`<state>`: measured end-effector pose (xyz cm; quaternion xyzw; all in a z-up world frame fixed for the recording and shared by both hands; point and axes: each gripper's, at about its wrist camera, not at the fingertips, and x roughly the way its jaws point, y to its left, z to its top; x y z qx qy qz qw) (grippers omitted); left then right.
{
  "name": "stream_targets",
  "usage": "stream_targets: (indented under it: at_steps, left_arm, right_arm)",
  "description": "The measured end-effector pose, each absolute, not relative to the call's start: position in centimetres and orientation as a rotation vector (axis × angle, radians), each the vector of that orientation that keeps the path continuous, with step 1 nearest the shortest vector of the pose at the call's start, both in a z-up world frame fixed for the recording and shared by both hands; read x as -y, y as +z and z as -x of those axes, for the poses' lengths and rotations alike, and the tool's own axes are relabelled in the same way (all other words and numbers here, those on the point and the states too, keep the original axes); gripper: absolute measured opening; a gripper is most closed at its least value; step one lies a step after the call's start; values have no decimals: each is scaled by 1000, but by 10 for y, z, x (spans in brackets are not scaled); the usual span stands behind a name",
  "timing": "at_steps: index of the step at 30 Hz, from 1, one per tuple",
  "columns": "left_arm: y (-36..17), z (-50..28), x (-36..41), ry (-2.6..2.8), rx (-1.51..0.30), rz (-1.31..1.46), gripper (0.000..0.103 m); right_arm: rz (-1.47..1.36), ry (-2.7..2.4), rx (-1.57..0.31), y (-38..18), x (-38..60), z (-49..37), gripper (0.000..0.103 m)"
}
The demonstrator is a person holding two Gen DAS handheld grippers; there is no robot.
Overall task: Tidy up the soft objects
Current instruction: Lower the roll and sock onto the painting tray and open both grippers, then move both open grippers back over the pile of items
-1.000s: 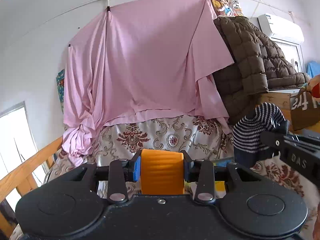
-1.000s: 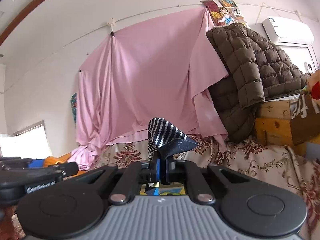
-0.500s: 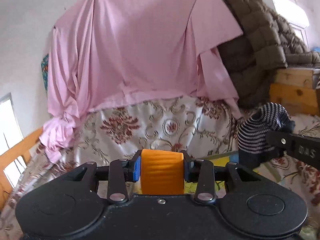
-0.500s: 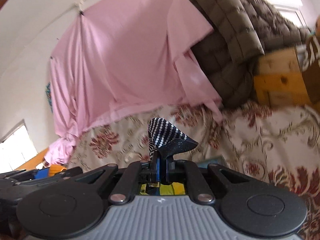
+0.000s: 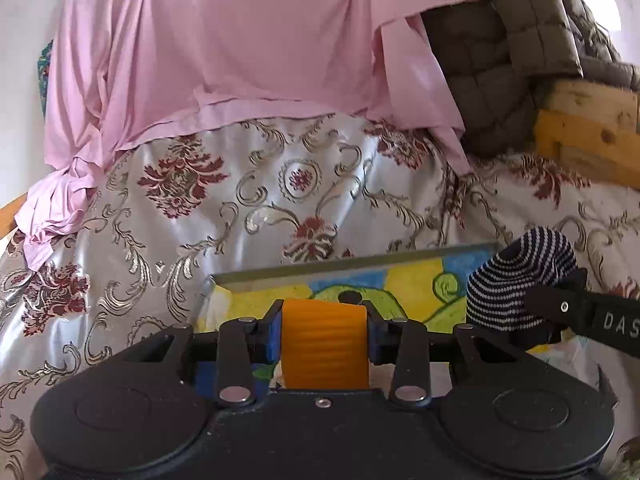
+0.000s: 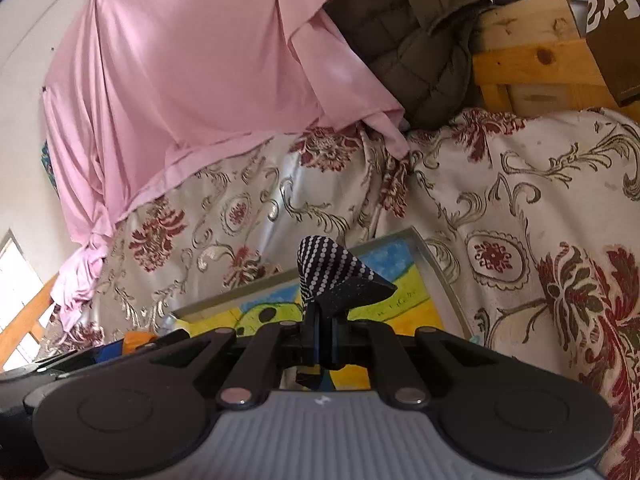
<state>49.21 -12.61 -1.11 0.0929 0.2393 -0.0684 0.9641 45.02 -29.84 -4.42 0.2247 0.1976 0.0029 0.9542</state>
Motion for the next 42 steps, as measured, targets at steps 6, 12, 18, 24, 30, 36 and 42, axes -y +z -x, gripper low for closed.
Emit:
stream_targets:
  at_steps: [6, 12, 18, 24, 30, 36, 42]
  left_arm:
    - [-18, -493, 134, -144, -507, -214, 41]
    - [-18, -492, 137, -147, -527, -216, 41]
    - [-20, -494, 135, -144, -572, -204, 42]
    - [-16, -498, 121, -137, -631, -101, 54]
    - [-1, -488, 104, -110, -634, -13, 66]
    - [35, -460, 87, -99, -574, 66, 76]
    - [81, -416, 66, -102, -475, 118, 84]
  right_arm:
    - [-446, -1, -445, -46, 298, -454, 10]
    - [-431, -15, -478, -46, 298, -456, 13]
    - [-415, -31, -506, -45, 299, -456, 30]
    - [-414, -35, -511, -39, 304, -452, 47]
    - [-408, -41, -474, -20, 311, -437, 62]
    - [-399, -25, -399, 17, 314, -408, 78]
    - [-395, 11, -298, 56, 309, -362, 92]
